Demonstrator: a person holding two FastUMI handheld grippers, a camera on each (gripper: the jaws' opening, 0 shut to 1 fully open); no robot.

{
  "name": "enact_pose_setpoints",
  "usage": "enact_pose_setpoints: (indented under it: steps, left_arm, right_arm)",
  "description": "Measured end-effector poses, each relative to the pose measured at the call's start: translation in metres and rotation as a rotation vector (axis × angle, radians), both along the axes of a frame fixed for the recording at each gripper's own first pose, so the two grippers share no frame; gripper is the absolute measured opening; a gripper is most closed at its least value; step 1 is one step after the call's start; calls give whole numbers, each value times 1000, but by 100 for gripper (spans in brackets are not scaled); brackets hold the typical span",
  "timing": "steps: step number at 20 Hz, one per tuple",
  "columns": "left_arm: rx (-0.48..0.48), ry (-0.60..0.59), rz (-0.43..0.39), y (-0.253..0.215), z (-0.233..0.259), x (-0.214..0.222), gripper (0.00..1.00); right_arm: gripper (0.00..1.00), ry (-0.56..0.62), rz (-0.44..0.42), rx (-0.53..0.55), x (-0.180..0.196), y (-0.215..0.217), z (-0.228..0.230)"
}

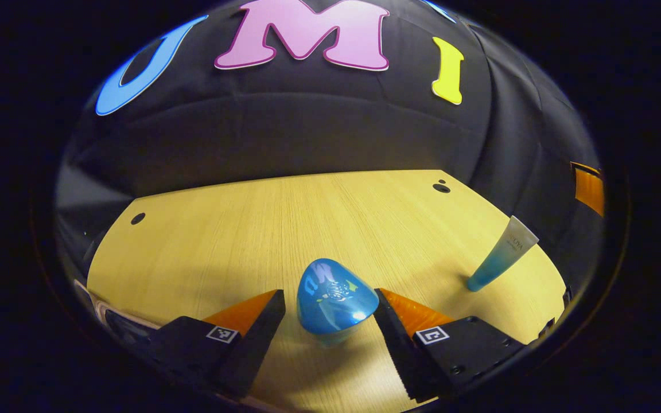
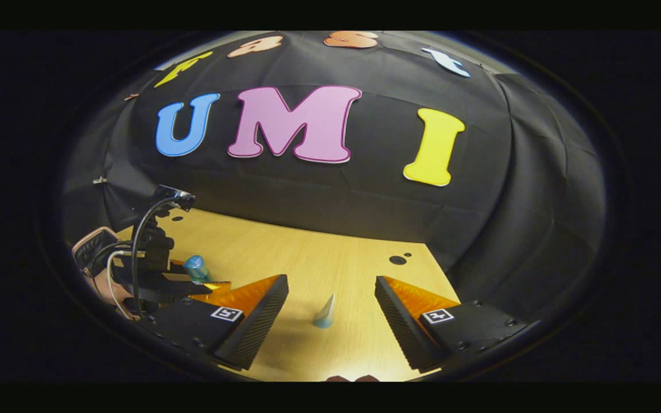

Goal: First open the suitcase, pack the skin care products into it, and then close the suitcase.

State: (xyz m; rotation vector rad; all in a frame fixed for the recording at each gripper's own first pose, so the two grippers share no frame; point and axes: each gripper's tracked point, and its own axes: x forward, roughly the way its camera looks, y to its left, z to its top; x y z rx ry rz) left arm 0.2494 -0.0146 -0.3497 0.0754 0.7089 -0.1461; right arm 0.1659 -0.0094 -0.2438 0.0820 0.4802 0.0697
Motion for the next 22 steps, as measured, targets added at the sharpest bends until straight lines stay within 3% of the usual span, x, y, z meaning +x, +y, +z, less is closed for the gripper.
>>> enact_pose_setpoints:
  steps: [3,11,14,16,18,19,21,22]
  left_arm:
    - [31,-1,-5,3,-4,5,48]
    - [25,10,-27,3,-3,6,43]
    - [38,22,-42,1,-5,7,46]
    - [40,24,-43,1,-4,7,46]
    - [39,28,-37,1,-5,6,46]
    - [42,30,-37,1,-6,6,50]
    - [61,46,-50,2,-7,6,46]
    - [66,56,-57,1,-7,6,46]
  right_arm:
    - [97,41,-19,4,1,1,-22]
    - [97,228,-12,65,7,19,-108]
    - [95,390,10,124,3,36,-149]
    - [98,434,-9,171,4,36,-159]
    - [95,440,-24,149,7,31,-169]
    - [75,437,-34,141,10,28,-172]
    - [36,442,-54,176,20,26,-175]
    - [36,459,-48,185,18,28,-176]
